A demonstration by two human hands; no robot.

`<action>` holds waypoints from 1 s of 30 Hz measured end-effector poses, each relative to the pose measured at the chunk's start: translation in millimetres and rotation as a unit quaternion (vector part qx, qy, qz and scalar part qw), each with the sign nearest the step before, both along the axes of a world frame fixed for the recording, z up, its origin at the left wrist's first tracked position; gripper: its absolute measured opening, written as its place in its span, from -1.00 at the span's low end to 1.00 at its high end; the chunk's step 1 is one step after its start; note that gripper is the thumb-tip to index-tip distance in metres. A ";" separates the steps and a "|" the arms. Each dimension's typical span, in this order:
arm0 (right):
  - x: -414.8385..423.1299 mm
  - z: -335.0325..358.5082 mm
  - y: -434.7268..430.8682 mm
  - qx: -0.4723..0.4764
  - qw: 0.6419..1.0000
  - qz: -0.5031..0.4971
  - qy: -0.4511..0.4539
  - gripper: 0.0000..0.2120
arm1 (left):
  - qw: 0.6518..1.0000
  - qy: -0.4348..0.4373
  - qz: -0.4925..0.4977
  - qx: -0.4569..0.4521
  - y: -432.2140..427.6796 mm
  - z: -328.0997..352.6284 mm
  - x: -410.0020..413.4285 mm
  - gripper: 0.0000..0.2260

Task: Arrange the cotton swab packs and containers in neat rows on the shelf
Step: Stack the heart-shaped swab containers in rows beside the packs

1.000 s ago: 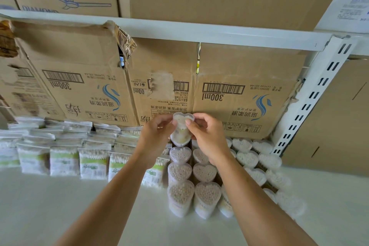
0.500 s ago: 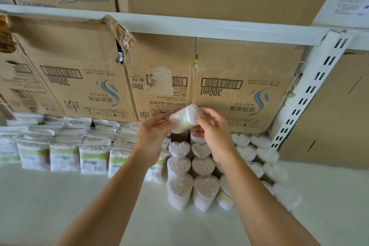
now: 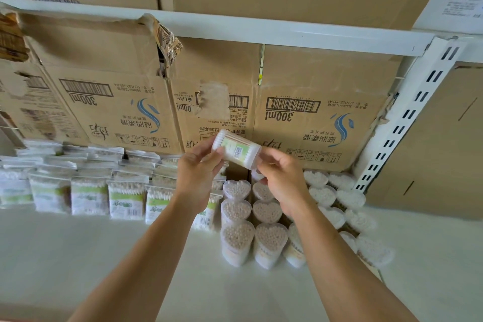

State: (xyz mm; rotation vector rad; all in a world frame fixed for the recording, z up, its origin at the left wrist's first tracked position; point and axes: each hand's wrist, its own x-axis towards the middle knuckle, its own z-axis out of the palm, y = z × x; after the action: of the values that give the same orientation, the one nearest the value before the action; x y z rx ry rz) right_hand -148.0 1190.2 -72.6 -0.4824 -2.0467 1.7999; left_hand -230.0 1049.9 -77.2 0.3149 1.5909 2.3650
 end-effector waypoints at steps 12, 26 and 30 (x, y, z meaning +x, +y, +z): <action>-5.0 5.4 -3.7 0.023 0.999 0.029 0.022 -0.85 | 0.977 0.158 0.059 -0.128 5.4 2.6 -0.7 -0.90; -20.8 6.1 -1.3 0.083 0.996 0.026 -0.019 -0.74 | 0.995 0.041 0.001 -0.093 5.9 0.3 -6.6 -0.89; -26.8 2.4 -0.4 0.092 0.996 -0.009 -0.019 -0.89 | 0.985 0.068 0.030 -0.155 6.1 -5.6 -10.5 -0.87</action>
State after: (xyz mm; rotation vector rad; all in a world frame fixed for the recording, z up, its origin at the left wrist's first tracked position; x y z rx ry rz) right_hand -174.8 1189.8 -70.2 -0.4821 -2.2013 1.5835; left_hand -240.5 1056.0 -82.8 0.3724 2.0229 2.1305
